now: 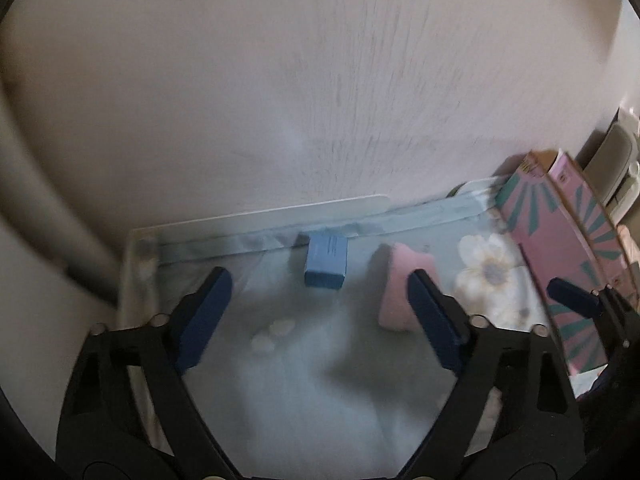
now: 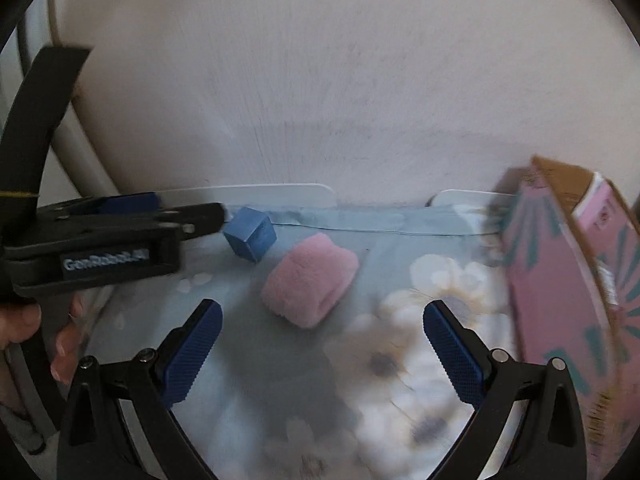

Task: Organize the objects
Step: 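Grasp the blue PROYA box with left tool while right tool grasps pink pouch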

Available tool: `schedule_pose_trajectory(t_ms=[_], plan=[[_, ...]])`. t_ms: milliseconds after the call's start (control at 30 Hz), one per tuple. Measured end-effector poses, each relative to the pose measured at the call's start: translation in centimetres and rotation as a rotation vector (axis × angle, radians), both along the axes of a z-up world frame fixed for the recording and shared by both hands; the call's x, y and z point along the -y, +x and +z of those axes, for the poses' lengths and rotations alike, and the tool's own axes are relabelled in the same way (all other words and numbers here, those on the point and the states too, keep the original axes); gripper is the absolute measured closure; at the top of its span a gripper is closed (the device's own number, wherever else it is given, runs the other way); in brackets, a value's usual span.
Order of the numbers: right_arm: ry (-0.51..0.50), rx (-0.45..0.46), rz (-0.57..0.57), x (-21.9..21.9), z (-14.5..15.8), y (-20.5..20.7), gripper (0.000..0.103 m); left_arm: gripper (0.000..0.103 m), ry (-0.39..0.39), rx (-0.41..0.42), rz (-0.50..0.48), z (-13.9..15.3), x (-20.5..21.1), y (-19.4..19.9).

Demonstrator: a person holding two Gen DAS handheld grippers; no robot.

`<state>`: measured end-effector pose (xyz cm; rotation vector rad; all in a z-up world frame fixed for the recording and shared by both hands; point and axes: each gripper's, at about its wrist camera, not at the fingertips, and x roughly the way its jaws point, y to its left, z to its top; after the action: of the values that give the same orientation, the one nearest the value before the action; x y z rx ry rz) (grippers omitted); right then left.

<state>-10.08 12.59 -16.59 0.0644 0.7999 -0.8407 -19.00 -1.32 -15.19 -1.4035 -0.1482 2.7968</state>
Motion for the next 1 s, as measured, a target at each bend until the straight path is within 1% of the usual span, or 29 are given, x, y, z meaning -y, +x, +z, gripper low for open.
schedule_pose_trajectory(t_ms=[100,133,167,200,267,300,333,367,400,467,533,600,667,700,767,833,1000], plan=[[-0.007,-0.018,-0.011,1.4,-1.6,1.4,0.004,0.02,0.001,0.019,-0.036,-2.4,0.0,-2.3],[-0.008,-0.022,-0.013,1.8,-2.0,1.8,0.005,0.026,0.007,0.029,-0.045,-3.1,0.0,-2.9],[-0.008,-0.029,-0.014,2.3,-2.5,2.2,0.006,0.029,0.013,0.039,-0.053,-3.8,0.1,-3.5],[-0.009,-0.035,-0.02,2.8,-2.8,2.5,0.007,0.032,0.021,0.055,-0.064,-4.7,0.2,-4.2],[-0.005,-0.034,-0.026,3.6,-3.2,2.8,0.009,0.033,0.032,0.073,-0.076,-5.9,0.2,-5.0],[-0.002,-0.033,-0.03,4.0,-3.4,2.9,0.01,0.037,0.035,0.084,-0.084,-6.5,0.1,-5.4],[-0.002,-0.034,-0.029,4.2,-3.5,3.0,0.013,0.042,0.035,0.091,-0.089,-6.9,0.1,-5.6],[-0.001,-0.039,-0.026,4.5,-3.7,3.1,0.02,0.043,0.035,0.096,-0.094,-7.2,0.0,-5.8],[0.003,-0.045,-0.022,4.7,-3.8,3.2,0.023,0.046,0.036,0.103,-0.098,-7.5,0.0,-6.0],[0.015,-0.045,-0.005,5.0,-4.0,3.3,0.033,0.052,0.04,0.111,-0.103,-7.9,0.0,-6.3],[0.021,-0.04,0.013,5.0,-4.0,3.2,0.042,0.062,0.042,0.126,-0.109,-8.4,-0.2,-6.6],[0.017,-0.037,0.025,4.9,-3.9,3.0,0.046,0.065,0.035,0.126,-0.113,-8.7,-0.4,-6.7],[0.022,-0.028,0.037,5.0,-3.6,2.7,0.053,0.069,0.031,0.126,-0.114,-8.7,-0.6,-6.8],[0.024,-0.023,0.042,5.0,-3.4,2.6,0.055,0.07,0.035,0.127,-0.115,-8.8,-0.7,-6.9],[0.025,-0.019,0.051,5.1,-3.0,2.3,0.062,0.07,0.036,0.127,-0.11,-8.8,-0.8,-6.9],[0.032,-0.019,0.057,5.3,-2.7,2.0,0.067,0.071,0.043,0.123,-0.105,-8.8,-0.8,-6.8],[0.025,-0.018,0.078,4.9,-1.0,1.0,0.068,0.071,0.049,0.11,-0.093,-8.1,-1.1,-6.3]])
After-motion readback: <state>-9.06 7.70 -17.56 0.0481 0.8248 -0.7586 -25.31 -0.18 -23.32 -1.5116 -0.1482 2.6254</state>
